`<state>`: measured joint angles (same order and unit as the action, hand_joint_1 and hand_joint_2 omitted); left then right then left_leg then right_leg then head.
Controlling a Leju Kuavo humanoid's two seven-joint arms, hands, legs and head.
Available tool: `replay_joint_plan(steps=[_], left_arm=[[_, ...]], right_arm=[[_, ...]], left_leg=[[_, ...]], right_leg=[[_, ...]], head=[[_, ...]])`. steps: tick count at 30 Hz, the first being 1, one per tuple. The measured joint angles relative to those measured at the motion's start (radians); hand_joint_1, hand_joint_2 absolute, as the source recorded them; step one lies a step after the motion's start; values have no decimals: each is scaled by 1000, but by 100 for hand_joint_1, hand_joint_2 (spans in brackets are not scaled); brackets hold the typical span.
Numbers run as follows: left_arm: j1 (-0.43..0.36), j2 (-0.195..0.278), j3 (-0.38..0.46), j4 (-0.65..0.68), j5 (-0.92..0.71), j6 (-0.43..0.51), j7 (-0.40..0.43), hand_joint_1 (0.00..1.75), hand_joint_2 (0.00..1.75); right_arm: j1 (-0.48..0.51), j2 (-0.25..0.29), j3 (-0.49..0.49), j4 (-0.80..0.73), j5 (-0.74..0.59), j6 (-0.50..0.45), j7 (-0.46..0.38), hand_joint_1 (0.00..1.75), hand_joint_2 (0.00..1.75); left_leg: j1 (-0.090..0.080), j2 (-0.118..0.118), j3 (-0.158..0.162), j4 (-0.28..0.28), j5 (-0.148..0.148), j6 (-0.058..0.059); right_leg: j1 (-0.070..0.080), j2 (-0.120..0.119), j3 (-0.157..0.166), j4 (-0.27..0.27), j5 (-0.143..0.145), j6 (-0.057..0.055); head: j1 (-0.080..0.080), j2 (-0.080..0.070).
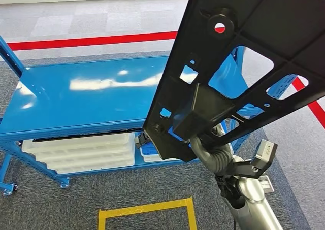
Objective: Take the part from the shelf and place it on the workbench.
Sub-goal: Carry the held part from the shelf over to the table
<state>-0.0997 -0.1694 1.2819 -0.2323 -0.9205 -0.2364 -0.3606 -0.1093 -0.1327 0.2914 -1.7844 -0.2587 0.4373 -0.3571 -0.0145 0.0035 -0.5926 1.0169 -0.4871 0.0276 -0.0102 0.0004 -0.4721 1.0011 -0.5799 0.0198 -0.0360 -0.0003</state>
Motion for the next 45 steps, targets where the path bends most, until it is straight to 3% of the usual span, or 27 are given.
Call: replay_joint_plan(steps=[3,5,7,8,9,11,13,15,17,19,21,22,23,24,25,26,28,30,32,33,35,37,39,40,41,43,45], left_arm=[[2,1,0,0,0,5,3,0,175],[3,1,0,0,0,7,7,0,175],[4,1,0,0,-1,12,14,0,175],[5,1,0,0,-1,15,17,0,175],[6,1,0,0,-1,18,20,0,175],[8,1,0,0,0,23,26,0,175],[7,2,0,0,-1,28,30,0,175],[6,2,0,0,-4,34,32,0,175],[9,3,0,0,-9,41,34,0,175],[10,5,0,0,-12,45,35,0,175],[9,6,0,0,-12,48,35,0,175],[8,7,0,0,-12,49,35,0,175],[9,7,0,0,-11,49,35,0,175],[10,7,0,0,-11,49,35,0,175],[10,8,0,0,-11,50,35,0,175],[10,8,0,0,-10,50,34,0,175],[7,8,0,0,-6,51,33,0,175],[3,7,0,0,0,54,30,0,175],[4,7,1,0,2,55,29,0,175],[6,8,1,0,2,55,29,0,175],[5,8,1,0,1,52,29,0,175],[1,8,1,0,-2,48,29,0,175],[2,8,1,0,-7,47,34,0,175],[5,8,1,0,-9,48,37,0,175],[7,8,1,0,-11,49,41,0,175],[9,8,1,0,-12,51,44,0,175],[7,8,1,0,-11,56,48,0,175]], right_arm=[[1,-8,5,0,19,6,-11,175,175],[3,-11,8,1,26,8,-18,175,175],[8,-14,10,2,32,11,-28,175,175],[10,-16,11,3,35,13,-33,175,175],[11,-17,12,5,38,15,-38,175,175],[13,-18,14,7,47,19,-48,175,175],[14,-18,17,8,56,22,-60,175,175],[16,-18,21,8,68,23,-72,175,175],[17,-19,26,7,81,24,-82,175,175],[17,-20,31,6,90,25,-90,175,175],[21,-23,34,7,101,25,-95,175,175],[23,-25,35,7,107,25,-98,175,175],[26,-27,37,8,114,25,-101,175,175],[27,-29,38,8,121,25,-103,175,175],[28,-31,39,7,129,25,-107,175,175],[27,-33,40,5,136,25,-111,175,175],[26,-38,44,-1,150,25,-119,175,175],[23,-45,50,-12,162,24,-124,175,175],[16,-51,57,-24,170,24,-128,175,175],[11,-53,60,-30,172,24,-130,175,175],[5,-56,64,-42,172,22,-134,175,175],[3,-61,65,-51,172,19,-138,175,175],[3,-65,65,-59,170,17,-141,175,175],[3,-67,66,-64,170,17,-142,175,175],[2,-69,66,-70,169,17,-143,175,175],[0,-73,66,-81,169,17,-146,175,175],[-1,-77,66,-90,168,17,-148,175,175]], left_leg=[[1,-5,-14,13,-5,-18],[7,-7,-44,85,-64,-32],[14,-7,-90,214,-136,-44],[18,-7,-103,262,-153,-49],[21,-6,-99,275,-150,-53],[25,4,-37,185,-97,-54],[21,37,41,48,-53,-44],[12,58,67,-10,-46,-28],[10,44,61,-17,-43,-11],[15,27,58,-25,-33,6],[16,8,53,-29,-25,16],[15,-3,50,-28,-24,19],[14,-14,48,-26,-23,20],[13,-26,47,-24,-22,21],[12,-39,46,-21,-23,20],[12,-52,46,-17,-23,20],[12,-79,41,-8,-25,15],[13,-102,26,0,-23,6],[16,-120,13,2,-18,-6],[16,-112,9,7,-21,-12],[15,-66,-17,60,-58,-23],[19,-25,-76,185,-121,-36],[26,-15,-120,280,-149,-44],[29,-11,-116,275,-136,-46],[31,-4,-92,229,-106,-47],[28,34,-19,88,-45,-42],[19,63,17,13,-26,-31]], right_leg=[[-4,-12,-11,-12,10,-17],[-9,-27,-23,-14,21,-29],[-9,-42,-35,-11,28,-31],[-9,-50,-41,-9,31,-31],[-9,-60,-45,-7,32,-30],[-9,-79,-47,-5,33,-28],[-7,-97,-46,-4,33,-21],[-4,-116,-46,-3,34,-9],[-4,-132,-46,-3,33,4],[-7,-99,-56,24,7,12],[-9,-35,-100,128,-57,15],[-10,-17,-131,198,-89,15],[-9,-9,-157,255,-107,16],[-9,-6,-168,282,-106,16],[-9,-4,-161,267,-84,16],[-9,3,-138,214,-47,15],[-12,45,-82,83,18,11],[-13,77,-60,21,33,7],[-13,63,-62,14,32,1],[-15,52,-63,12,34,-4],[-19,22,-62,8,37,-13],[-18,-10,-63,9,36,-17],[-18,-42,-63,9,35,-17],[-18,-57,-63,9,34,-16],[-18,-70,-61,9,33,-14],[-17,-92,-56,9,28,-7],[-13,-112,-52,10,24,3]], head=[[0,0],[-1,0],[-1,0],[-1,0],[-1,0],[-1,0],[-1,0],[0,0],[0,0],[1,0],[2,0],[2,0],[2,0],[2,0],[2,0],[2,0],[2,0],[2,0],[2,0],[2,0],[1,0],[0,0],[0,0],[0,0],[0,0],[0,0],[0,0]])
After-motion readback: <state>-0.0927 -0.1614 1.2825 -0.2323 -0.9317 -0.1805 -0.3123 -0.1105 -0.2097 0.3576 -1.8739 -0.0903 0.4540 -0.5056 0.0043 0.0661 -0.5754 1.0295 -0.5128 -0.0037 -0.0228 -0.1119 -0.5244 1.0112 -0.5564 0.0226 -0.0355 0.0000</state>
